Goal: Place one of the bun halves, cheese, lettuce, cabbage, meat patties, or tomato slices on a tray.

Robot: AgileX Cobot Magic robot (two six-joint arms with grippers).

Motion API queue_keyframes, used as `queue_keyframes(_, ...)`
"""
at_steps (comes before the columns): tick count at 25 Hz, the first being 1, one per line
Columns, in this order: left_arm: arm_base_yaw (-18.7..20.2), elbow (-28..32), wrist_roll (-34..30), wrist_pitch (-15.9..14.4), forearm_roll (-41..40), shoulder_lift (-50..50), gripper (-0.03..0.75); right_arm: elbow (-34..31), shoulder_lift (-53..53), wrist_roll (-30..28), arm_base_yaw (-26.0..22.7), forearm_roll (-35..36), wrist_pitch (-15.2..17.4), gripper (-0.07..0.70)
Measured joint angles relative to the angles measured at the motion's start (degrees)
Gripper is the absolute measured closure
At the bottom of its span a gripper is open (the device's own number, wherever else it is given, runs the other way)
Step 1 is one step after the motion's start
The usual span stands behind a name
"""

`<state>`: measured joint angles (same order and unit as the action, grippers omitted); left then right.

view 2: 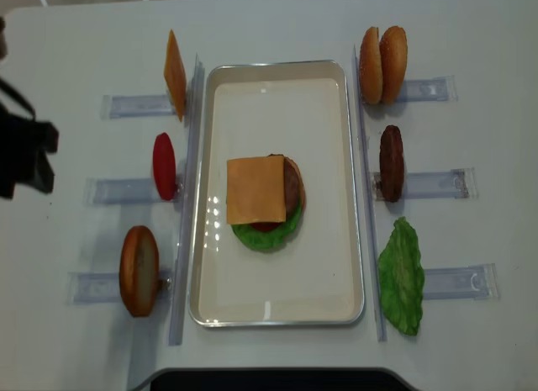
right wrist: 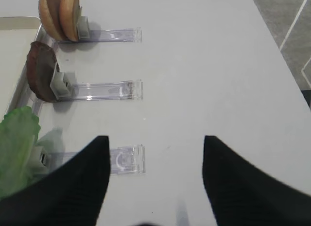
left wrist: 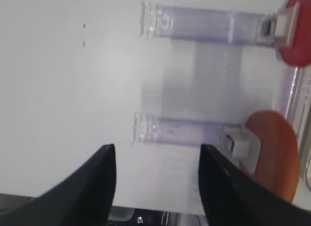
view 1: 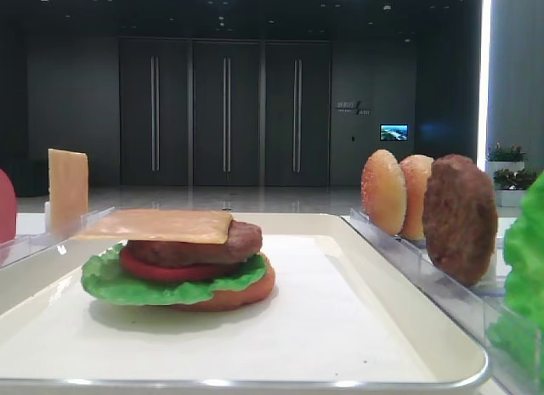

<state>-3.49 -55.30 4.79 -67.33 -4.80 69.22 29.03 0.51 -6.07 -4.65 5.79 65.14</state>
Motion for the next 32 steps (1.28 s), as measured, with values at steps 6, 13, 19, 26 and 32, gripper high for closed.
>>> queue_keyframes(6, 0.0, 15.1, 0.1, -1.8, 0.1, -26.1, 0.347, 0.0, 0.0, 0.0, 0.0, 0.0, 0.0, 0.230)
queue_keyframes(13, 0.0, 23.9, 0.1, -1.0, -0.1, -53.3, 0.356, 0.0, 0.0, 0.0, 0.0, 0.0, 0.0, 0.230)
queue_keyframes(19, 0.0, 26.0, 0.1, -1.1, -0.2, -61.4, 0.357, 0.0, 0.0, 0.0, 0.0, 0.0, 0.0, 0.230)
queue_keyframes(26, 0.0, 27.6, -2.6, 2.1, 2.2, -67.0, 0.357, 0.0, 0.0, 0.0, 0.0, 0.0, 0.0, 0.230)
queue_keyframes(32, 0.0, 28.2, -4.8, 3.1, 3.9, -70.1, 0.360, 0.0, 0.0, 0.0, 0.0, 0.0, 0.0, 0.230)
